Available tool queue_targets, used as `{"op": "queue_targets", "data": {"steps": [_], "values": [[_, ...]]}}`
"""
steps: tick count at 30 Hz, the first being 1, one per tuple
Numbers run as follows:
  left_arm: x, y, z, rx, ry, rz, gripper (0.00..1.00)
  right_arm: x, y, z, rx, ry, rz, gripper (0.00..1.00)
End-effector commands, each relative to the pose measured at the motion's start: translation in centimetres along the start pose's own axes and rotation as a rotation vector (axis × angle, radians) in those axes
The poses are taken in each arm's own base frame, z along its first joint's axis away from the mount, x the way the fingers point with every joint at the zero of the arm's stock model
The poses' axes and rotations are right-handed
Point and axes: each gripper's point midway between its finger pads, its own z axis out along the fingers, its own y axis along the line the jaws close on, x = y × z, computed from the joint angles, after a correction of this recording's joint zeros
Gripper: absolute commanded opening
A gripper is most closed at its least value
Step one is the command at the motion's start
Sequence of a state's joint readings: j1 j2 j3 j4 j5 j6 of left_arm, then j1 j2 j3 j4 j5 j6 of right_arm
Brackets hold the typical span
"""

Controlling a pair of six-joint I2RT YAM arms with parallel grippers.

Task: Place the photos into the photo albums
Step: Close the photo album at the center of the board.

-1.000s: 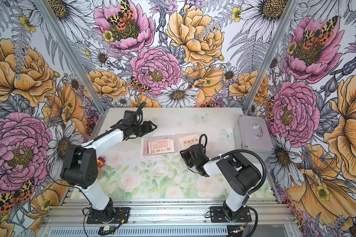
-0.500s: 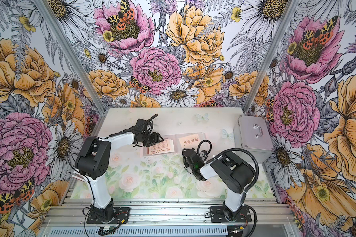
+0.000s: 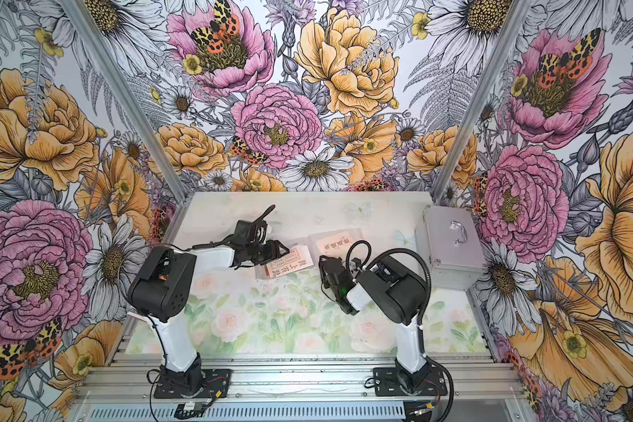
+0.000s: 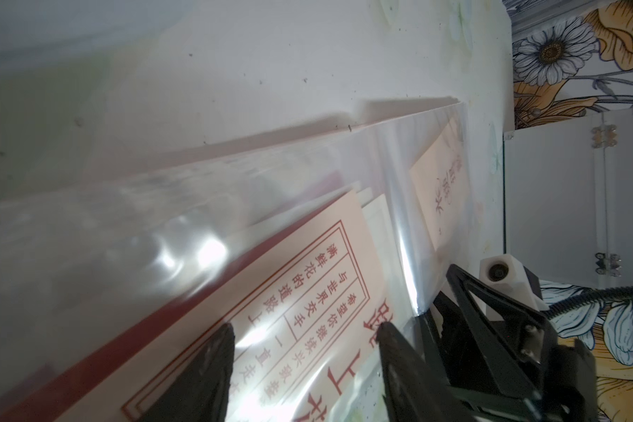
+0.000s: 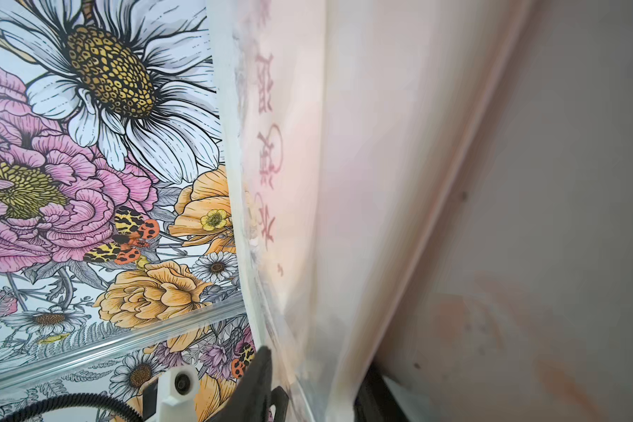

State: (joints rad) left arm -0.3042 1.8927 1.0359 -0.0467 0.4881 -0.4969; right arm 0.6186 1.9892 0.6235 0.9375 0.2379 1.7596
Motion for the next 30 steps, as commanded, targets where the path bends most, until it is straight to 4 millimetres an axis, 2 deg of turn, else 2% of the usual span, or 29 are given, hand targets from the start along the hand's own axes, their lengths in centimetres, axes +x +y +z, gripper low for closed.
{"op": "queue_targets", "data": {"steps": [1,5,10,16,18,21,27,30], "values": [[4.1,5.2,0.7,-0.127,0.116,-0.106,0.63,-2.4,-2.1,0.4,0.0,-0.04,-0.095,0.36],[4.1,5.8,0.4,-0.134,0.111,-0.109,0.63,-3.6,-2.4,1.7,-0.039,-0.012,-0.117,0.36],[4.3,6.0,0.2,-0.14,0.112,-0.107,0.63,-2.8,-1.1,4.1,-0.087,0.091,-0.149,0.31],[4.1,6.3,0.1,-0.145,0.106,-0.11,0.62,-2.8,0.3,4.2,-0.091,0.135,-0.261,0.08],[3.9,6.4,0.0,-0.144,0.101,-0.111,0.62,-2.8,1.1,3.9,-0.086,0.144,-0.331,0.03],[3.8,6.7,0.1,-0.148,0.098,-0.114,0.62,-2.6,2.5,3.2,-0.048,0.157,-0.5,0.01],[3.9,7.7,0.4,-0.154,0.095,-0.134,0.62,-2.1,5.9,0.6,0.129,0.119,-0.992,0.02],[3.9,7.9,0.8,-0.152,0.094,-0.14,0.62,-1.8,6.9,-0.7,0.217,0.076,-1.204,0.02]]}}
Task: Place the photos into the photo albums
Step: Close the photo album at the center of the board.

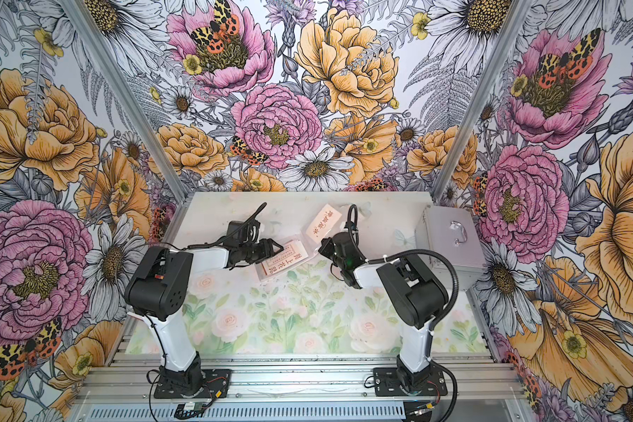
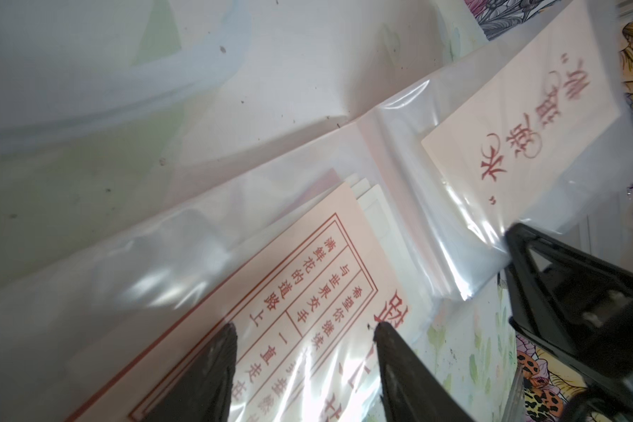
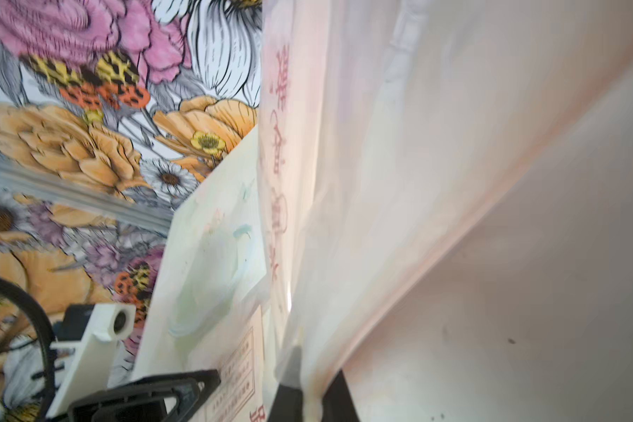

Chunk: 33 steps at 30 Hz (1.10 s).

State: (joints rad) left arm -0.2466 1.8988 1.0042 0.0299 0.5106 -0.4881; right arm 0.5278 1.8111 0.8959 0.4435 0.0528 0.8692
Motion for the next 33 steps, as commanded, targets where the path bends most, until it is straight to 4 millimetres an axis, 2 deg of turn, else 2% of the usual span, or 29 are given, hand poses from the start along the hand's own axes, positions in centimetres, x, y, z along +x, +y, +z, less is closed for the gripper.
{"op": "queue_targets", "data": {"steps": [1,6,10,12,14,18,19,20,22,24,29,33], "values": [[5.3,6.3,1.2,-0.17,0.145,-0.128,0.62,0.3,-1.8,-2.0,0.238,0.052,-0.405,0.02],[4.7,6.2,1.3,-0.159,0.116,-0.141,0.61,1.6,0.8,-2.8,0.331,0.055,-0.695,0.03],[3.1,6.3,0.1,-0.137,0.022,-0.187,0.62,5.0,2.9,-2.7,0.406,0.068,-0.982,0.03],[1.9,6.4,-1.5,-0.124,-0.048,-0.22,0.64,6.9,3.4,-2.5,0.432,0.086,-1.106,0.04],[0.2,6.8,-4.2,-0.135,-0.145,-0.262,0.67,8.9,4.0,-2.4,0.445,0.104,-1.225,0.04],[-2.2,8.7,-9.1,-0.15,-0.267,-0.35,0.7,11.9,5.1,-2.2,0.429,0.137,-1.375,0.06],[-2.8,9.0,-10.4,-0.147,-0.304,-0.363,0.7,12.4,5.2,-2.1,0.429,0.144,-1.401,0.12],[-3.3,9.3,-11.8,-0.152,-0.34,-0.375,0.71,12.8,5.3,-2.1,0.425,0.152,-1.416,0.24],[-4.0,9.6,-14.0,-0.158,-0.391,-0.385,0.72,13.2,5.9,-2.4,0.403,0.158,-1.418,0.41],[-4.4,9.6,-15.6,-0.153,-0.427,-0.38,0.72,13.0,6.7,-3.1,0.376,0.148,-1.395,0.47],[-4.4,9.4,-18.8,-0.219,-0.497,-0.313,0.75,11.6,9.4,-6.2,0.286,0.1,-1.33,0.53],[-4.8,9.4,-21.6,-0.253,-0.582,-0.283,0.78,9.9,11.2,-10.1,0.188,0.05,-1.265,0.54]]}}
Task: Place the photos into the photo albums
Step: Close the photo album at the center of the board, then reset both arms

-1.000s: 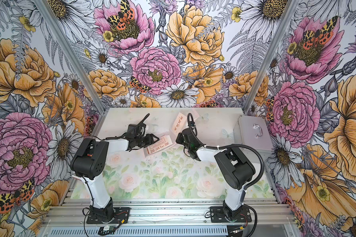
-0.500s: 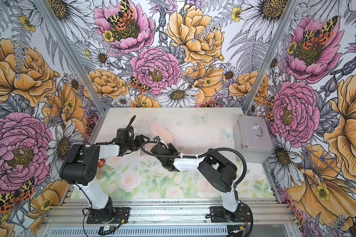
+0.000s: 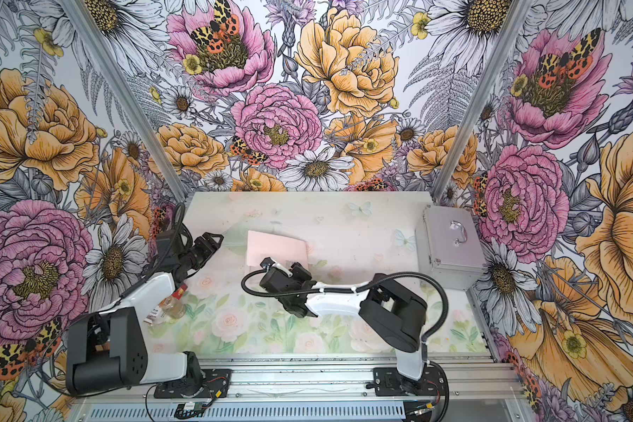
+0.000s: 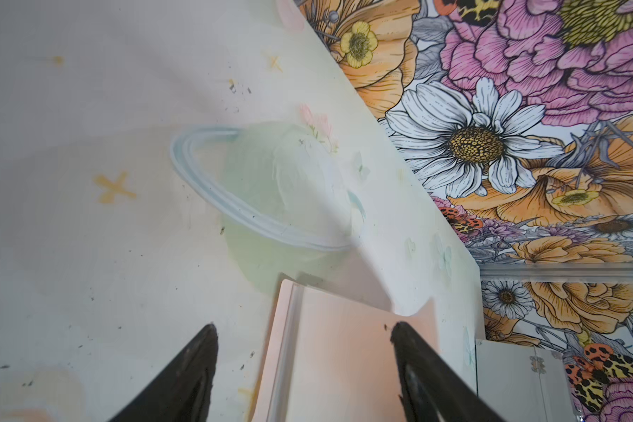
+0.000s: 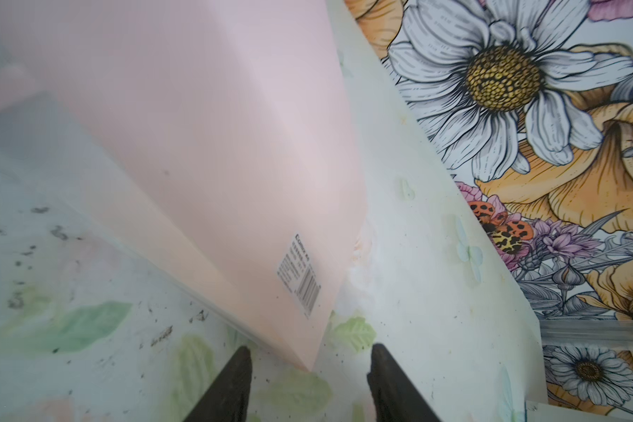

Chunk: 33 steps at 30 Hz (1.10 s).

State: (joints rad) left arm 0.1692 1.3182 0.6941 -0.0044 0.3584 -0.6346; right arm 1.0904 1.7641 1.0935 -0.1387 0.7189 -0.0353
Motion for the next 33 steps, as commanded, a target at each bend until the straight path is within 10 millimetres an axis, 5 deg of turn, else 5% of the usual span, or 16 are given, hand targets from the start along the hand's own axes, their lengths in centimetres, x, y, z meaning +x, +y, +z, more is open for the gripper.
{"op": "queue_targets", "data": {"steps": [1,8,12,16,23,28,33], "values": [[-1.3,1.5,-1.8,-0.061,-0.08,0.043,0.78,-1.9,-2.0,-4.1,-0.047,-0.104,0.097,0.54],[-3.0,1.6,-4.5,-0.047,-0.198,0.064,0.88,-3.4,-9.2,-11.7,-0.041,-0.294,0.285,0.54],[-2.9,1.6,-4.9,-0.035,-0.22,0.083,0.92,-2.2,-14.2,-12.1,-0.023,-0.287,0.485,0.54],[-2.9,2.1,-4.8,-0.026,-0.248,0.106,0.99,1.8,-19.1,-10.0,0.089,-0.215,0.664,0.55],[-4.4,4.8,-3.8,-0.116,-0.333,0.107,0.99,11.6,-27.0,-7.0,0.473,-0.139,0.854,0.63],[-5.6,5.0,-3.2,-0.161,-0.451,0.267,0.99,19.1,-28.9,-5.4,0.661,-0.17,0.942,0.69],[-5.1,4.5,-1.9,-0.183,-0.449,0.414,0.99,20.8,-30.7,-5.4,0.677,-0.196,1.0,0.69]]}}
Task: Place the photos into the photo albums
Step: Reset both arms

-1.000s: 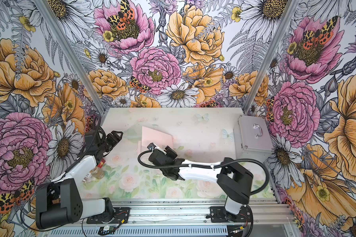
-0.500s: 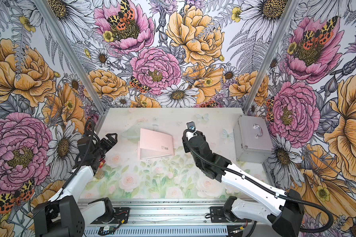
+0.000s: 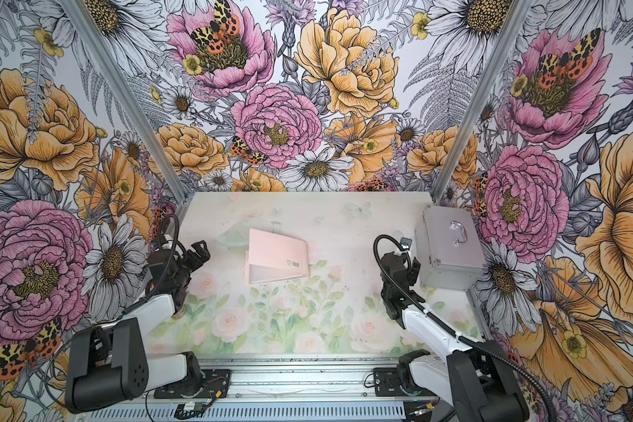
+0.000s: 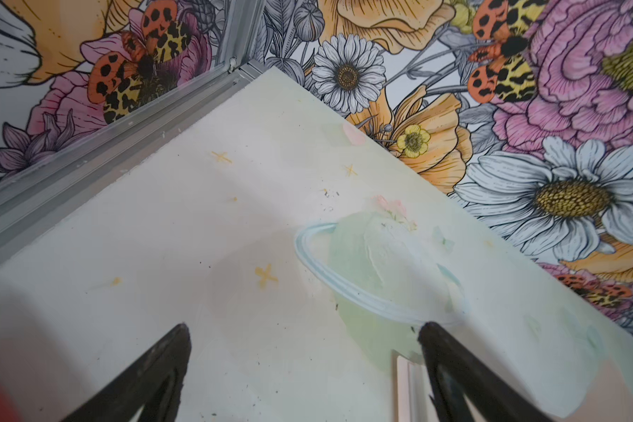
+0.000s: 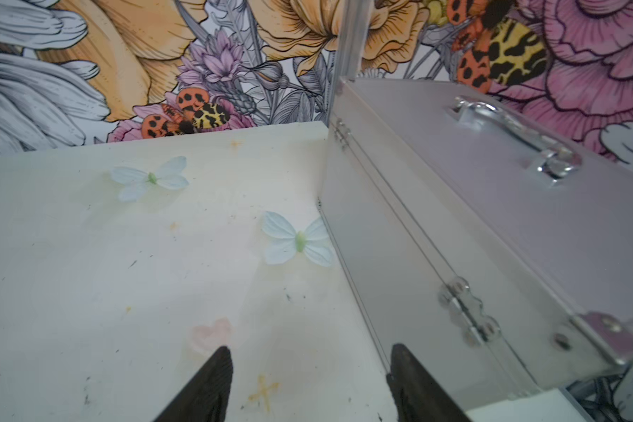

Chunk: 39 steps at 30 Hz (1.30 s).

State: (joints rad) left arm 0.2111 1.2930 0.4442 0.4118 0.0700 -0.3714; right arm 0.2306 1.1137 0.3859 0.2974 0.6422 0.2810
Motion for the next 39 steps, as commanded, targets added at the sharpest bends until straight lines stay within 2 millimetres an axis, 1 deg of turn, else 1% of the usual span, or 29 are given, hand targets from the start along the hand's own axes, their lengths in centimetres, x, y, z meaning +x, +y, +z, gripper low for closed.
{"op": "queue_targets", "data": {"steps": [1,2,4,6,8,10,13,17,19,20,22,24,25,26,28,29,30,32,33,39], "values": [[-2.3,-0.5,0.0,-0.016,-0.132,0.143,0.98,-4.5,0.2,0.4,-0.042,-0.144,0.143,0.69],[-2.2,-0.5,-0.2,-0.019,-0.157,0.159,0.99,-4.5,0.1,0.6,-0.046,-0.137,0.125,0.69],[-2.1,-0.8,-1.2,0.007,-0.25,0.206,0.99,-4.2,-0.1,0.7,-0.039,-0.115,0.07,0.69],[-1.7,-1.5,-2.0,0.046,-0.315,0.251,0.99,-3.4,-0.8,0.9,-0.029,-0.102,0.065,0.69],[-1.3,-2.1,-1.9,0.082,-0.33,0.269,0.99,-2.2,-1.3,1.2,-0.041,-0.096,0.079,0.69],[-0.8,-2.9,-1.2,0.129,-0.323,0.295,0.99,-1.0,-2.0,1.7,-0.038,-0.098,0.11,0.68],[0.1,-3.1,-0.6,0.134,-0.307,0.317,0.99,-0.8,-2.4,2.3,-0.02,-0.137,0.095,0.69],[0.4,-2.8,-0.3,0.138,-0.314,0.307,0.99,-1.6,-2.0,3.0,-0.033,-0.201,0.049,0.69],[0.4,-3.0,-0.1,0.142,-0.304,0.317,0.99,-1.0,-1.8,3.7,-0.042,-0.211,0.053,0.69],[0.5,-3.1,0.1,0.143,-0.293,0.318,0.99,-0.9,-1.4,4.0,-0.067,-0.225,0.043,0.69],[0.4,-3.4,0.4,0.148,-0.281,0.327,0.99,-0.4,0.2,4.1,-0.158,-0.194,0.001,0.69],[0.6,-3.6,0.8,0.152,-0.259,0.337,0.99,0.4,1.6,4.8,-0.219,-0.192,-0.032,0.69],[0.7,-3.9,1.0,0.156,-0.247,0.346,0.99,0.4,2.0,4.9,-0.236,-0.205,-0.047,0.69],[0.8,-4.2,1.4,0.158,-0.228,0.357,0.99,1.0,2.1,5.1,-0.244,-0.147,-0.052,0.69],[1.1,-4.6,2.0,0.146,-0.194,0.382,0.99,0.8,2.0,6.3,-0.221,-0.122,-0.047,0.7],[1.2,-4.7,2.2,0.133,-0.184,0.394,0.99,1.0,1.7,6.7,-0.196,-0.075,-0.04,0.7],[1.3,-4.9,2.3,0.124,-0.181,0.411,0.99,0.5,1.7,6.9,-0.198,-0.095,-0.036,0.71],[1.5,-5.1,2.3,0.115,-0.174,0.426,0.99,0.8,1.4,6.8,-0.185,-0.084,-0.029,0.76],[1.5,-5.1,2.3,0.115,-0.176,0.425,0.99,0.6,1.4,6.8,-0.183,-0.097,-0.032,1.0],[1.5,-5.1,2.3,0.113,-0.175,0.426,0.99,0.6,1.4,6.8,-0.183,-0.093,-0.033,1.0]]}}
